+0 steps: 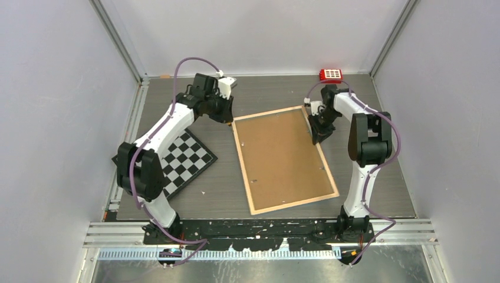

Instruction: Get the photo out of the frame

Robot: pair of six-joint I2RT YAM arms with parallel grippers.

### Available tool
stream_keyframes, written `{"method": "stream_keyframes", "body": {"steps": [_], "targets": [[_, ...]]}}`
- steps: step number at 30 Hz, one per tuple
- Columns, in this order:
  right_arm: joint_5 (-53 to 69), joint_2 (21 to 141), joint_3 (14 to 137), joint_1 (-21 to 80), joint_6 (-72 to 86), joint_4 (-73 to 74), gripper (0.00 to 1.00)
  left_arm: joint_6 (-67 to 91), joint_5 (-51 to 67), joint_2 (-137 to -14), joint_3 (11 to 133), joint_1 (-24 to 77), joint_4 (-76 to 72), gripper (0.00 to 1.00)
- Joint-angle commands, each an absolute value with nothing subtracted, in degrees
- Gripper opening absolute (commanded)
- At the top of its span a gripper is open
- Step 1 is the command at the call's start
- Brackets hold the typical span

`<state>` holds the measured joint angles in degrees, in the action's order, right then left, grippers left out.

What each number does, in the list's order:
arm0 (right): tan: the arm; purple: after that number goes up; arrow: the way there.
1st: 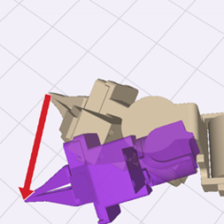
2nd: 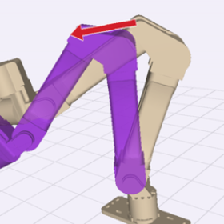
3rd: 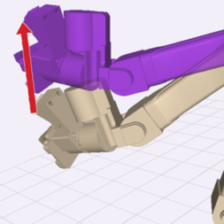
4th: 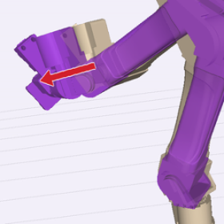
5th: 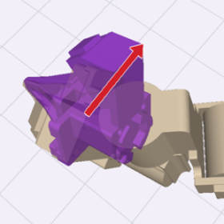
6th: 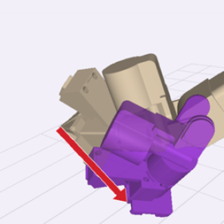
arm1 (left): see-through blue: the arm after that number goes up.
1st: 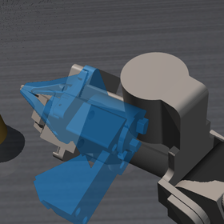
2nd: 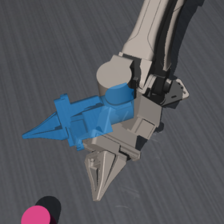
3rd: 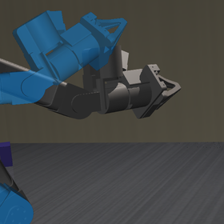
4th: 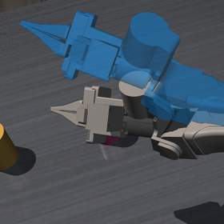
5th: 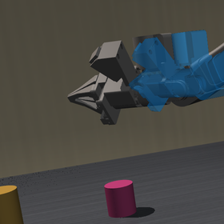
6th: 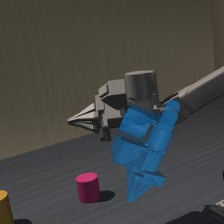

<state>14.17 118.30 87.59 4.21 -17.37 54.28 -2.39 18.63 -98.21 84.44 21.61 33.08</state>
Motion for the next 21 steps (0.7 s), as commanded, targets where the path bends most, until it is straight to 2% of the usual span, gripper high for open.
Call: {"method": "stream_keyframes", "body": {"steps": [1, 10, 15, 21], "targets": [[9.54, 122.20, 94.40, 2.02, -32.48, 60.06, 0.01, -0.68, 25.18, -94.13, 85.72, 19.57, 37.07, 0.00], [16.10, 129.16, 108.30, 4.98, -45.29, 68.04, 0.01, 2.93, 26.80, -90.08, 82.96, 17.50, 35.68, 0.00], [14.57, 131.21, 112.20, 9.63, -50.80, 67.82, 0.01, -3.36, 32.01, -88.80, 82.12, 17.40, 36.81, 0.00], [12.21, 132.49, 115.42, 13.70, -60.49, 66.04, 0.01, -5.01, 34.99, -86.09, 77.90, 17.52, 31.32, 0.00]]}}
